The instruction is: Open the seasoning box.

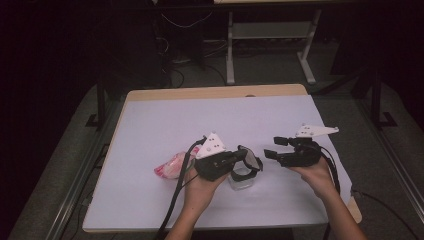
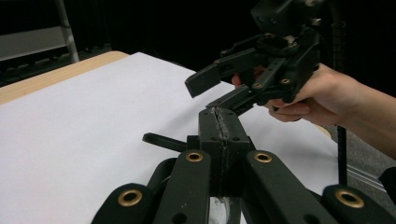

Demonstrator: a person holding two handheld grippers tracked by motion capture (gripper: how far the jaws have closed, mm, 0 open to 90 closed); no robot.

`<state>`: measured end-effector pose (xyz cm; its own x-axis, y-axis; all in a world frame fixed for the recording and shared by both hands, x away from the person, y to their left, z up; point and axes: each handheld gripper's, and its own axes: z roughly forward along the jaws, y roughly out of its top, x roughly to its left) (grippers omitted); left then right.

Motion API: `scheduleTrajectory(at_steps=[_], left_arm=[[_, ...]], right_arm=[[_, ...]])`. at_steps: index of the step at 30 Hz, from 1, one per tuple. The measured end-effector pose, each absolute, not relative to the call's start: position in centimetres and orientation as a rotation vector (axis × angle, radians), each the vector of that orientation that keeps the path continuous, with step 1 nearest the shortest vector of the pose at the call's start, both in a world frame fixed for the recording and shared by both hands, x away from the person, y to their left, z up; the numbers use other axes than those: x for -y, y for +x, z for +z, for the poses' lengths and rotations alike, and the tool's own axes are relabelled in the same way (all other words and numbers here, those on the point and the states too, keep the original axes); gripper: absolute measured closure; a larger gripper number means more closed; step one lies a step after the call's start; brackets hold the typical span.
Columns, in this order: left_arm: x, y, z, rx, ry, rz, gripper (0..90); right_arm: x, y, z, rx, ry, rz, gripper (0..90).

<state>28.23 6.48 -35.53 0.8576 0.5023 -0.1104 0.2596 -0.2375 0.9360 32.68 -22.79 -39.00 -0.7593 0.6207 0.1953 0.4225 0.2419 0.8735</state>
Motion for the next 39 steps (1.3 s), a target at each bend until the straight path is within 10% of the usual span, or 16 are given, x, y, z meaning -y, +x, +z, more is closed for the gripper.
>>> scheduleTrajectory(at_steps=[10, 39], left_arm=[[-6.2, 28.3, -35.5, -0.583, 1.84, 0.251, 89.7], [-5.5, 28.4, -35.2, -0.572, 1.834, 0.266, 89.6]], right_arm=[[21.6, 30.8, -39.0, -2.414, 0.841, 1.498, 89.6], [20.4, 31.1, -39.7, -2.463, 0.801, 1.464, 89.9]])
